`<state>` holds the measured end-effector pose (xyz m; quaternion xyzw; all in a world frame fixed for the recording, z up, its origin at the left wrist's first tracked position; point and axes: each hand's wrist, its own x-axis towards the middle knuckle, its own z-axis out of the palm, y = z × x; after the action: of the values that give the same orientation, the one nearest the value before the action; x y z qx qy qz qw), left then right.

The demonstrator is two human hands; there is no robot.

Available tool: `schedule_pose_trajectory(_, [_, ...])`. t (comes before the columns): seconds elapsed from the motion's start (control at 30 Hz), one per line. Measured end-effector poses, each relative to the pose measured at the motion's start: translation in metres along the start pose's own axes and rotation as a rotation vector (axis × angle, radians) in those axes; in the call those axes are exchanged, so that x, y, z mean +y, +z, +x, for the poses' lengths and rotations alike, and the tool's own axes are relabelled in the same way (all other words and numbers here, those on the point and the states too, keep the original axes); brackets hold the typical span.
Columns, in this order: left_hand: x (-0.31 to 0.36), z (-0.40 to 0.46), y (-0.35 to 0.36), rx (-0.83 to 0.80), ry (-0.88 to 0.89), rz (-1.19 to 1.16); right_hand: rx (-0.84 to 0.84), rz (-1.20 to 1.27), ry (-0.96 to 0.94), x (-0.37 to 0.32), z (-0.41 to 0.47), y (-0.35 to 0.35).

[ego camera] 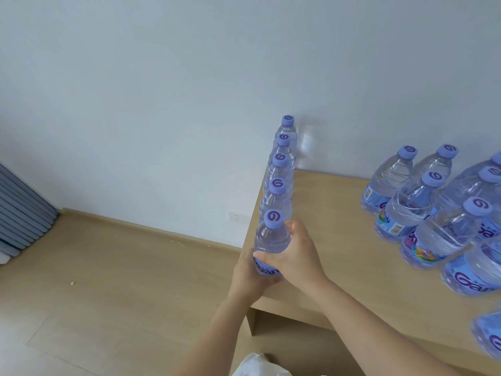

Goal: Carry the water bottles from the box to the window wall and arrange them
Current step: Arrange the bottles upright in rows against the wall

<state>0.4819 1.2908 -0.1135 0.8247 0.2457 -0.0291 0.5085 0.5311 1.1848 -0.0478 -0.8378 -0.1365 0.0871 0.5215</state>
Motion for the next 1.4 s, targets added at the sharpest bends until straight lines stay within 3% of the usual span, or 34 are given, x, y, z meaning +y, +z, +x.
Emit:
schedule_pose_trajectory(0.33, [-0.002, 0.007, -0.001, 0.009, -0.005, 0.026, 0.040, -0.082, -0.038, 0.003, 0.003, 0.007])
schedule_pose_trajectory(0.67, [-0.001, -0.039, 0.025, 0.156, -0.067, 0.026, -0.080, 0.033, 0.013, 0.023, -0.016, -0.020])
schedule_pose_trajectory(0.77, [-0.002, -0.071, 0.059, 0.115, -0.112, 0.076, 0.033, 0.016, -0.006, 0.044, -0.029, -0.048])
schedule_pose_trajectory(0.93, [0.045, -0.083, 0.120, -0.050, 0.062, 0.125, 0.268, -0.003, 0.025, 0.065, -0.039, -0.111])
schedule_pose_trajectory(1.1, [0.104, -0.054, 0.152, -0.110, 0.139, 0.103, 0.442, -0.022, 0.040, 0.075, -0.029, -0.169])
schedule_pose_trajectory(1.4, [0.142, 0.003, 0.161, -0.185, 0.221, 0.136, 0.570, -0.050, 0.021, 0.067, 0.019, -0.191])
